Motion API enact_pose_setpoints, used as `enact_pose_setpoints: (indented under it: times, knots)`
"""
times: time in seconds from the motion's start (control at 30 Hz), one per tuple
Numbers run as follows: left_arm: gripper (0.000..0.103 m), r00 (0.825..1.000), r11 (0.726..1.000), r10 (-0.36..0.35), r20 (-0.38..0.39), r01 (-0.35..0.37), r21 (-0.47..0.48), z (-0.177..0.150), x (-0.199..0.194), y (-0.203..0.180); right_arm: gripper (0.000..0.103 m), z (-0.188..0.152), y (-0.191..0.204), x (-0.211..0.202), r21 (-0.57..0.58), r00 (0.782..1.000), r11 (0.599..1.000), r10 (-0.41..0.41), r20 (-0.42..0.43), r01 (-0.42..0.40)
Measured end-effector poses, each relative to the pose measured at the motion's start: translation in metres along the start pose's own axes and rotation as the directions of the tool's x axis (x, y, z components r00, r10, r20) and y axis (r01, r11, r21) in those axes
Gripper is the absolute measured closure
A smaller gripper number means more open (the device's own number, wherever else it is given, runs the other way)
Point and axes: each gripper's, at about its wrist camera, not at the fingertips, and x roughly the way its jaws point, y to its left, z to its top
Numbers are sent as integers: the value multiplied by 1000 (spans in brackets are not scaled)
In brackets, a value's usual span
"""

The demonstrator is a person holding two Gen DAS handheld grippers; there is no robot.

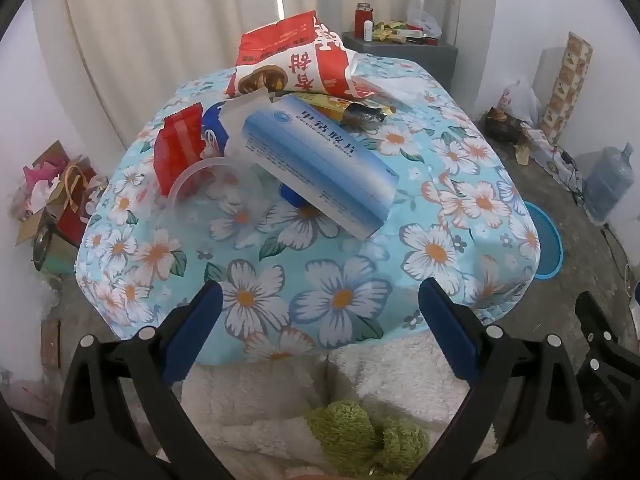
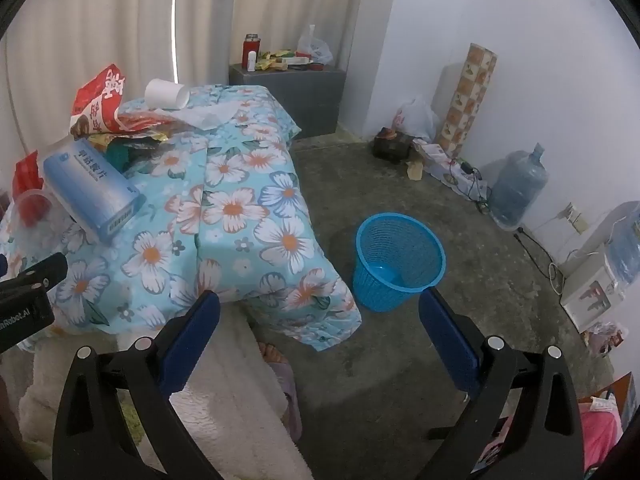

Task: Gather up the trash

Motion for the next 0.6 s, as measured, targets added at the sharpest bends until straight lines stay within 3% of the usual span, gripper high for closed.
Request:
enact_pose_setpoints:
  times: [0.6]
  knots:
    - [9,1000,1000,8,2,-8,9,1,-1,1,6,2,2,1,7,1000,1000,9,-10,-9]
